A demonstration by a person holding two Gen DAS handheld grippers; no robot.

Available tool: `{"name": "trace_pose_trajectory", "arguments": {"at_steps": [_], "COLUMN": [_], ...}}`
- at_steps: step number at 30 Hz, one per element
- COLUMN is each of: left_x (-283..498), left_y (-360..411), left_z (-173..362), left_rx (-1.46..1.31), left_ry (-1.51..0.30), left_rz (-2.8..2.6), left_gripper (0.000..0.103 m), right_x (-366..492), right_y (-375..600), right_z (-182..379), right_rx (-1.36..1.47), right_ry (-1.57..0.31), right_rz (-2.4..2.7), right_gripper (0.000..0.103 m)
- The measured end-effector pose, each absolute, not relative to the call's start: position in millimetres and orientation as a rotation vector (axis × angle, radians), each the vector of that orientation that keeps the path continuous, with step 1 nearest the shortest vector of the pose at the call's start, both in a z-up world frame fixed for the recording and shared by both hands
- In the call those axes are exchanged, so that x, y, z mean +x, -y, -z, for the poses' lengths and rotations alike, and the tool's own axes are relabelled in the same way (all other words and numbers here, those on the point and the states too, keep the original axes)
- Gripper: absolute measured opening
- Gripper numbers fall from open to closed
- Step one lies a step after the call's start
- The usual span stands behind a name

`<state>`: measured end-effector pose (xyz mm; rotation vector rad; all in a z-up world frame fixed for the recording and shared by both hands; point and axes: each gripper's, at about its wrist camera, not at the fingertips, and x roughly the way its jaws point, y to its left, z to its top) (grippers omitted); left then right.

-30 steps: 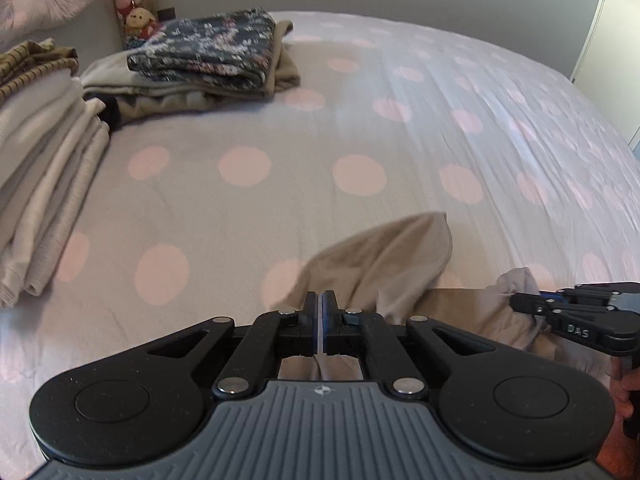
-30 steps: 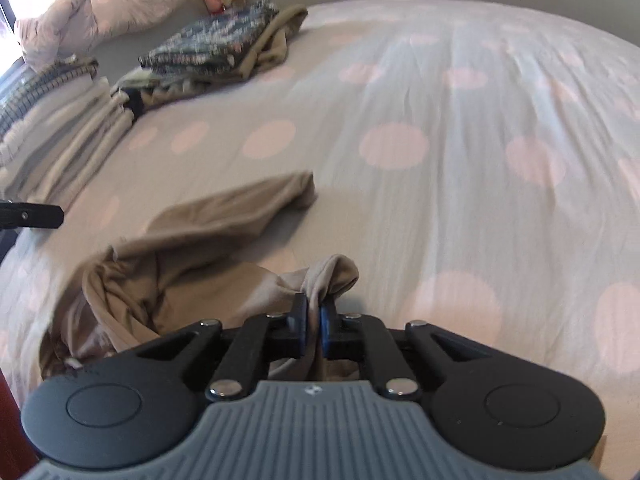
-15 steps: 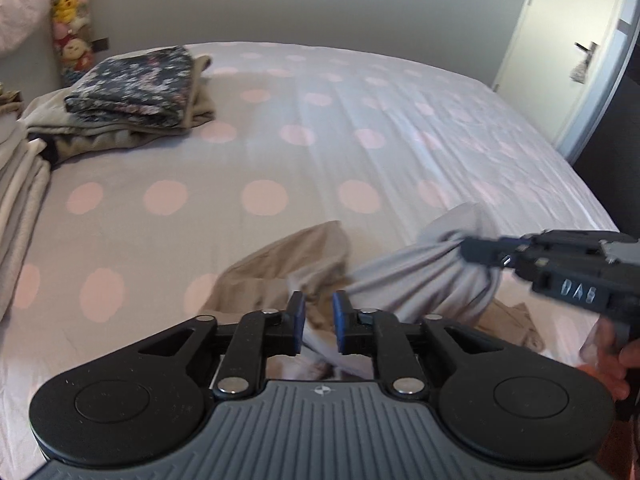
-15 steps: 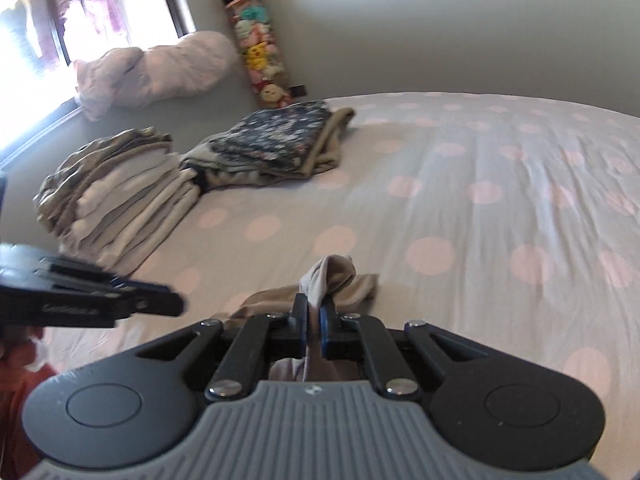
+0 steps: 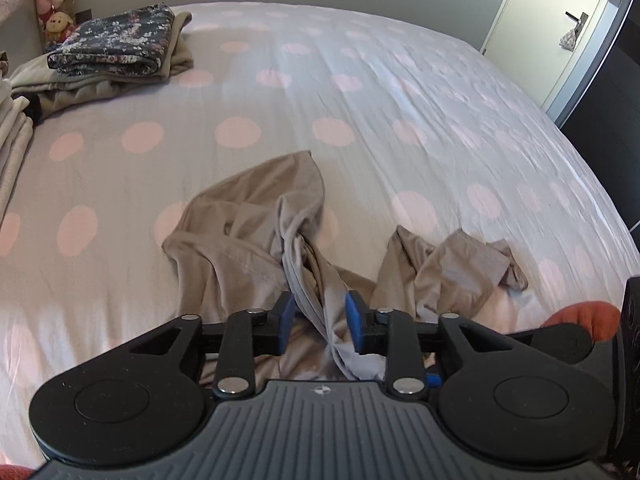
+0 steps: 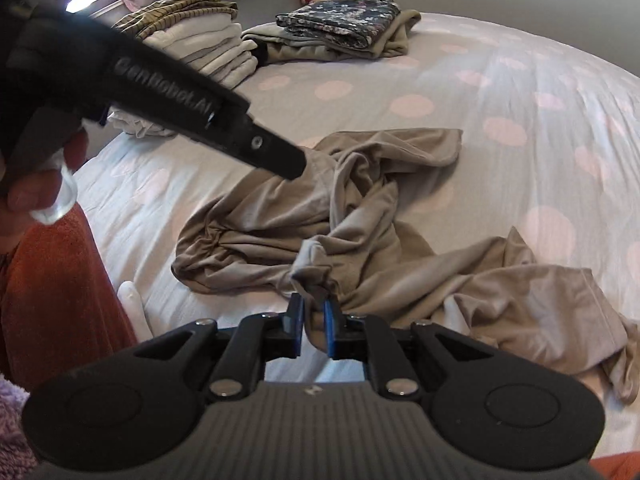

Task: Fold clothes

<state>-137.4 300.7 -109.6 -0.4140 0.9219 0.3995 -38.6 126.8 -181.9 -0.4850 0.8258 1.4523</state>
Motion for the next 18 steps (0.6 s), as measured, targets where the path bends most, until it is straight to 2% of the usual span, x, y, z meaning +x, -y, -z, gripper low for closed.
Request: {"name": "trace_pose_trajectory", "arguments": {"at_steps": [1, 2, 3, 14, 18], "left_x": [-138, -138, -137, -125, -126], "left_y": [-298, -295, -292, -273, -280], "left_z": [111, 113, 115, 152, 166], "left_rx": [-0.415, -0.411, -0.404, -0.385, -0.374], "left_ry": [-0.927, -0.933, -0.94, -1.08, -1.144], "left_rz": [-0.395, -0.39, -0.384, -0.361, -0.406], "left_gripper": [0.036, 0.045, 0.048, 0.048, 0.047], "right_x": [-36, -34, -32, -14, -15], "right_y": [-125, -123, -121, -113, -118], "right_z": [181, 179, 178, 184, 183], "right_rx": [-0.482, -0.479, -0.476, -0.513, -0.538], "right_ry": [-0.821, -0.815, -0.81, -0.816, -0.799], "right_rz": [-1.439, -1.426, -1.413, -1.326, -1.347], "right_gripper": [0.031, 0.036, 0.036, 0.036, 0.041]}}
